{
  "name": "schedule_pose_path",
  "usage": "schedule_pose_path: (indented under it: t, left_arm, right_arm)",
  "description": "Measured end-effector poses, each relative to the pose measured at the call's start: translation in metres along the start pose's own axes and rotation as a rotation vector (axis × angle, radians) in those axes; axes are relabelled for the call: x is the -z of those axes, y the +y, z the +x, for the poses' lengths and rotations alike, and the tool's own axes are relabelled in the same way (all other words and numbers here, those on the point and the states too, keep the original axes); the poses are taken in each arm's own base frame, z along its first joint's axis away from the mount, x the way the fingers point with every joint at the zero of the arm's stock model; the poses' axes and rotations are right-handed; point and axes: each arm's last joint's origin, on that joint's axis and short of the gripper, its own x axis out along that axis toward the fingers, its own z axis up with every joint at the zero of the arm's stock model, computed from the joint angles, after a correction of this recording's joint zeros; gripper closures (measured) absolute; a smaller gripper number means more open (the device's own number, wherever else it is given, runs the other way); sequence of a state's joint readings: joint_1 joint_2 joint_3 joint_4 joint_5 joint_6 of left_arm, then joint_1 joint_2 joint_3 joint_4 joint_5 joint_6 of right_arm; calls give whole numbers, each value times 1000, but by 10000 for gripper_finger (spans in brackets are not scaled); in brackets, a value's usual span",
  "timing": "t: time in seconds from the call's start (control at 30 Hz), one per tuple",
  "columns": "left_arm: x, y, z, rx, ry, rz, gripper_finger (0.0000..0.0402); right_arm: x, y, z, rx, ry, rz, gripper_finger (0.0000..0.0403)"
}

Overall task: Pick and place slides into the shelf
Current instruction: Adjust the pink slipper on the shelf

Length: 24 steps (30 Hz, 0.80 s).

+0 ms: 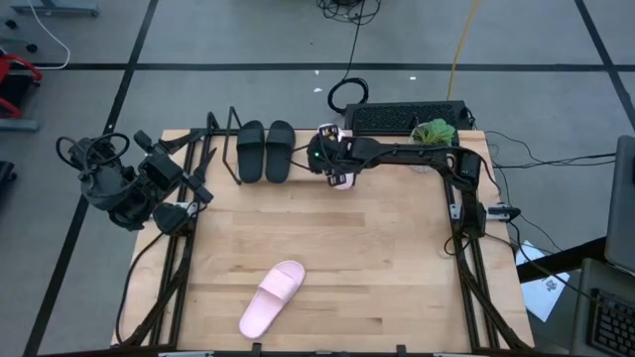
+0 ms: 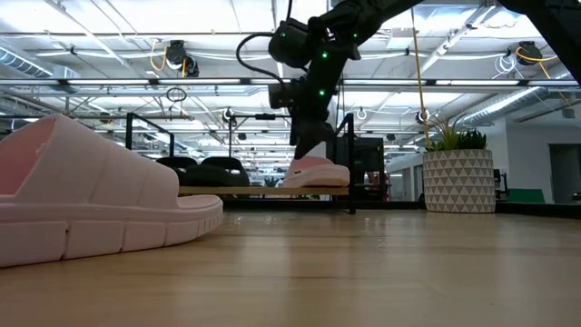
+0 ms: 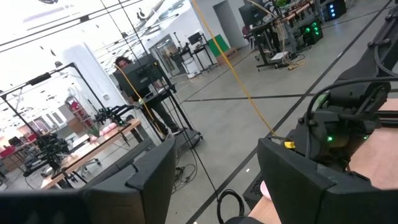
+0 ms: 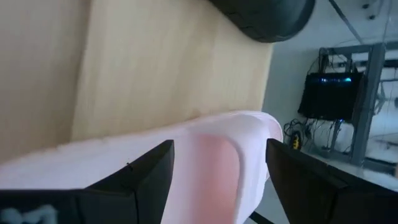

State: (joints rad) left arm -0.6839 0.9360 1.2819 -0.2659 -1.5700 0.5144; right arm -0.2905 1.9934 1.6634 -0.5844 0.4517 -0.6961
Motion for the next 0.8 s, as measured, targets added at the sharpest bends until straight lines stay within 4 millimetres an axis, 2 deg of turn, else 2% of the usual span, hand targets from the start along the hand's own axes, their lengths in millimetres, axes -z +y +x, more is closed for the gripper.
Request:
schedule_pose_path:
  t: [0.23, 0.5, 0.67, 0.8]
  left_arm:
    - [0, 0, 0, 0, 0, 0, 174]
    - [0, 0, 0, 0, 0, 0, 174]
    - [0, 0, 0, 0, 0, 0, 174]
    - [0, 0, 0, 0, 0, 1, 174]
  right_arm:
    - [1, -3, 0, 78, 62, -188, 161]
    - [2, -3, 1, 70, 69, -258, 161]
    - [2, 0, 19, 73, 88, -297, 161]
    - [2, 7, 38, 116, 184, -396, 161]
